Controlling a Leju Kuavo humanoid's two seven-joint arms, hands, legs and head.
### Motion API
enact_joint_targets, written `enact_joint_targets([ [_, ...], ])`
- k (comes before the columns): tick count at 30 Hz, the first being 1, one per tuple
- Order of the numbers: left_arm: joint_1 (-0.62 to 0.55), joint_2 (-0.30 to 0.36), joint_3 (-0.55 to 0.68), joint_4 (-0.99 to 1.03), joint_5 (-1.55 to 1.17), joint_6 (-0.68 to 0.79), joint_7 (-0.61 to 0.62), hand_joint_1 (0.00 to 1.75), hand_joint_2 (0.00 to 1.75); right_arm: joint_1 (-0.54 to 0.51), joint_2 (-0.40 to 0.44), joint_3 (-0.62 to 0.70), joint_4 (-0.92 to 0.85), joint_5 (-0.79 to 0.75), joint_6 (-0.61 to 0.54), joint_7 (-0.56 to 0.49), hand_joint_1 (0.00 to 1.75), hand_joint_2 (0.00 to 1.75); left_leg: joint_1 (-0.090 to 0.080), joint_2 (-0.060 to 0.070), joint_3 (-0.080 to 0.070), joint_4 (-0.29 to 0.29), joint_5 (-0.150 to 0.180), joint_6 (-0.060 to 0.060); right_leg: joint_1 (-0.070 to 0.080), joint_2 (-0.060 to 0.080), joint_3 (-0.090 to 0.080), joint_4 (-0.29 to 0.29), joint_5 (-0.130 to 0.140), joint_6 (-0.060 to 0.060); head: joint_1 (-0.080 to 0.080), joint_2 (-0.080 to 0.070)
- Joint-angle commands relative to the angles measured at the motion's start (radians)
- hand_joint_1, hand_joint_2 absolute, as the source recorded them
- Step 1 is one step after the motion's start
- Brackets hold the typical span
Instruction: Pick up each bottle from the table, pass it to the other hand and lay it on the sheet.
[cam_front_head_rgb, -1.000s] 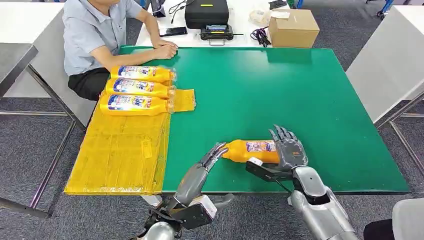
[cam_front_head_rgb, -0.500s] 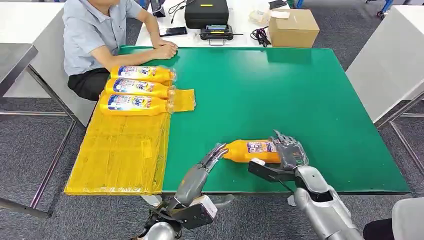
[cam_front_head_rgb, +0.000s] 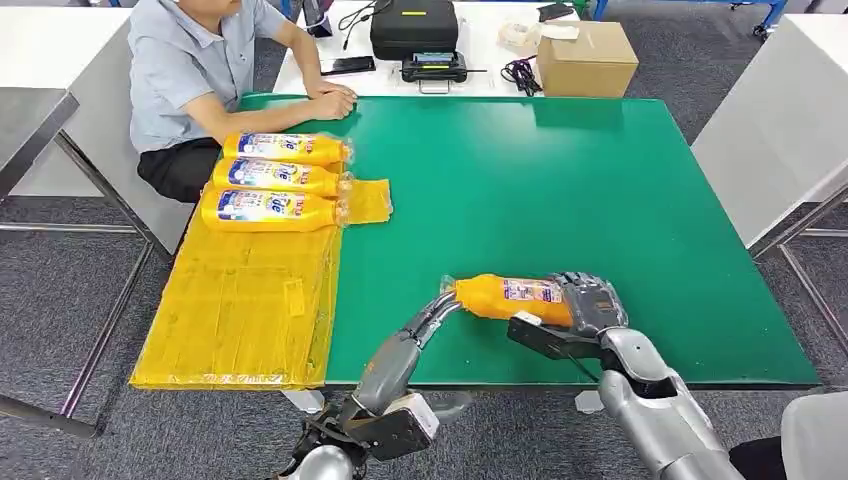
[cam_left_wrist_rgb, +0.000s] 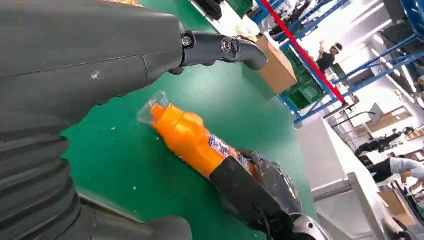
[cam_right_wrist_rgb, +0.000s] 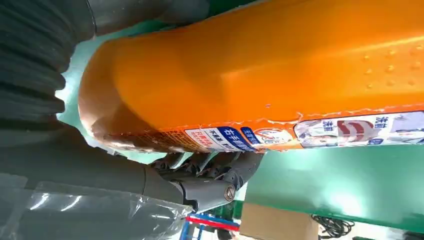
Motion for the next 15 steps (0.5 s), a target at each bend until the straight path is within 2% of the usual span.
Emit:
enact_joint_targets([
  [1, -0.040, 0.019, -0.027, 0.058, 0.003, -0.005, -0.002, 0.00, 1.75, 0.029, -0.008, -0.012, 0.036, -0.066, 0.027, -0.047, 1.75, 1.75, 0.001, 0.000, 0.002, -0.001, -0.001, -0.002, 0.001, -0.001, 0.003, -0.001, -0.001, -0.002, 0.000, 0.000],
  [5, -0.040, 0.019, -0.027, 0.058, 0.003, -0.005, -0.002, 0.00, 1.75, 0.029, -0.008, -0.012, 0.036, -0.066, 0.027, -0.047, 1.75, 1.75, 0.002, 0.000, 0.004, -0.001, -0.001, -0.003, 0.002, 0.000, 0.004, -0.001, -0.001, -0.003, 0.000, 0.000],
  [7, -0.045, 0.017, -0.027, 0.066, 0.024, -0.002, -0.027, 0.00, 1.75, 0.059, 0.026, -0.097, 0.006, -0.317, 0.135, -0.193, 1.75, 1.75, 0.002, 0.000, 0.003, -0.001, -0.001, -0.003, 0.002, -0.001, 0.004, -0.001, -0.001, -0.003, 0.000, 0.000],
  [8, -0.043, 0.008, -0.015, 0.071, 0.053, 0.006, -0.043, 0.00, 1.75, 0.068, 0.042, -0.134, 0.001, -0.410, 0.175, -0.226, 1.75, 1.75, 0.001, 0.000, 0.003, -0.001, -0.001, -0.002, 0.002, -0.001, 0.003, -0.001, -0.001, -0.002, 0.000, 0.000],
  [10, -0.034, -0.017, 0.022, 0.083, 0.114, 0.054, -0.087, 0.00, 1.75, 0.084, 0.057, -0.169, -0.028, -0.467, 0.161, -0.251, 1.75, 1.75, 0.002, 0.000, 0.003, -0.001, -0.001, -0.002, 0.002, -0.001, 0.003, -0.002, -0.001, -0.002, 0.000, 0.000],
  [11, -0.029, -0.038, 0.049, 0.100, 0.174, 0.121, -0.150, 0.00, 1.75, 0.103, 0.076, -0.201, -0.061, -0.556, 0.201, -0.274, 1.75, 1.75, 0.003, 0.000, 0.005, -0.001, -0.002, -0.003, 0.003, -0.001, 0.005, -0.002, -0.001, -0.004, 0.001, 0.000],
  [15, -0.002, -0.076, 0.112, 0.108, 0.452, 0.307, -0.325, 0.00, 1.75, 0.197, 0.148, -0.247, -0.258, -0.648, 0.154, -0.300, 1.75, 1.75, 0.002, 0.002, 0.002, -0.001, -0.001, -0.002, 0.002, 0.002, 0.002, -0.001, 0.000, -0.002, 0.001, 0.000],
])
